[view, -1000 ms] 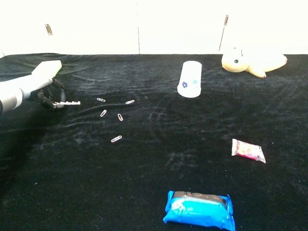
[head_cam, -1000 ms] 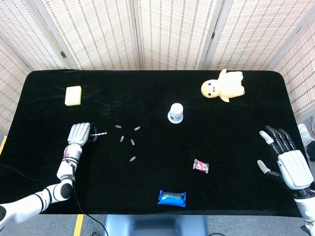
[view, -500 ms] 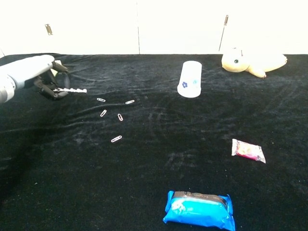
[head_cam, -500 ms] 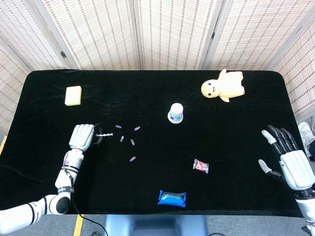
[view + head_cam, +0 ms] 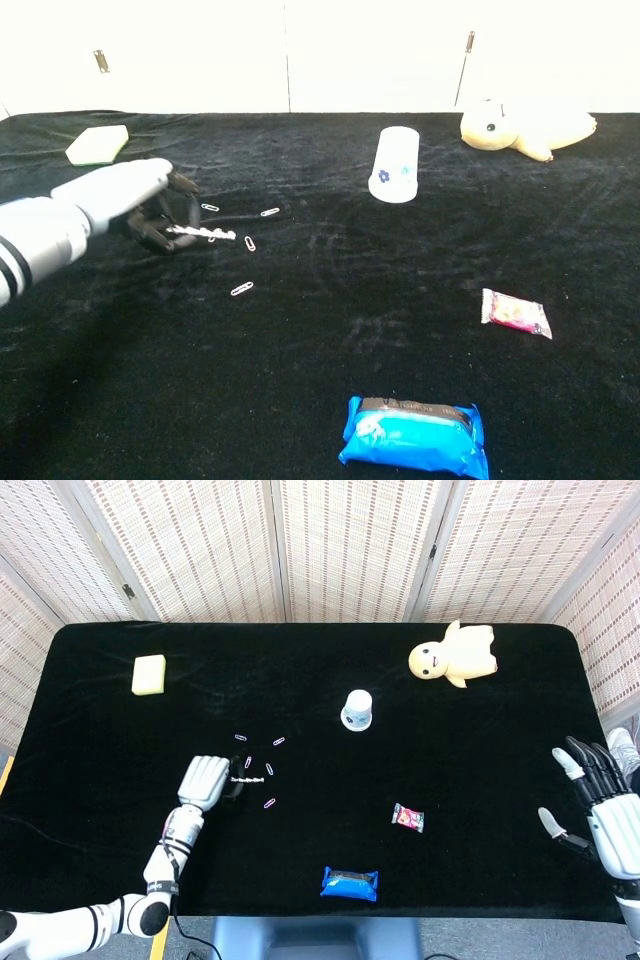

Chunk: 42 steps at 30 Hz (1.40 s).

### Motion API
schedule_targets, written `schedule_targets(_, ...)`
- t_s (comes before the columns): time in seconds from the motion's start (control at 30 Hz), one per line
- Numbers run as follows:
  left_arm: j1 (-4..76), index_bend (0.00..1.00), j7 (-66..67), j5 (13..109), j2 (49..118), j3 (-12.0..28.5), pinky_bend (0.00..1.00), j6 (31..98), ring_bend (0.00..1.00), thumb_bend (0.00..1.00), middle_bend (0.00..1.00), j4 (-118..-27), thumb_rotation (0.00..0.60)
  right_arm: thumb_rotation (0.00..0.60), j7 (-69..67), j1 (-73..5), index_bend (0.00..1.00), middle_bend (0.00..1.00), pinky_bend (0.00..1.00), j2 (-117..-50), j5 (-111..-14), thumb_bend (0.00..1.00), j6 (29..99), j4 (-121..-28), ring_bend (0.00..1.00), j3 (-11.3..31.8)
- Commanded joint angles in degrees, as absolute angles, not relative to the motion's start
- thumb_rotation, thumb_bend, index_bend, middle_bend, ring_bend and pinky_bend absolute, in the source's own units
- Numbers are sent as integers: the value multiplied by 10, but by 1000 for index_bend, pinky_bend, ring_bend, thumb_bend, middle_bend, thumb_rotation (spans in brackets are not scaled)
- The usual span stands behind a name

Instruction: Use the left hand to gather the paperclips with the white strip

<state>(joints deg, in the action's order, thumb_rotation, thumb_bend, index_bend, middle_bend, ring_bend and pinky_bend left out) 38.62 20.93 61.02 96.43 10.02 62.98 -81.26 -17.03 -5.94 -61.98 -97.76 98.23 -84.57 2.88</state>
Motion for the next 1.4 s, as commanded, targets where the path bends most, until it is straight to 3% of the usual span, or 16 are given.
schedule_targets(0.03, 380, 877, 222, 611, 968, 92, 1000, 639, 1000, 567, 1000, -838, 600, 600, -175, -57, 13, 0, 0, -619, -978, 358, 986, -844, 0, 30)
schedule_targets(0.2, 372, 877, 244, 622, 980, 80, 1000, 657, 1000, 568, 1000, -864, 600, 600, -195, -55, 13, 0, 0, -607, -983, 358, 981, -852, 0, 23)
schedule_targets(0.5, 372, 877, 227, 627, 1000, 77, 1000, 636, 1000, 568, 1000, -830, 600, 600, -219, -31, 13, 0, 0, -603, -1007, 357, 1039, -841, 0, 18)
schedule_targets(1.2, 377, 877, 208, 620, 1031, 91, 1000, 600, 1000, 568, 1000, -755, 600, 600, -216, -19, 13, 0, 0, -612, -1011, 357, 1064, -836, 0, 25)
schedule_targets(1.4, 379, 877, 188, 632, 1015, 114, 1000, 611, 1000, 568, 1000, -759, 600, 600, -217, -19, 13, 0, 0, -613, -1006, 357, 1061, -837, 0, 27)
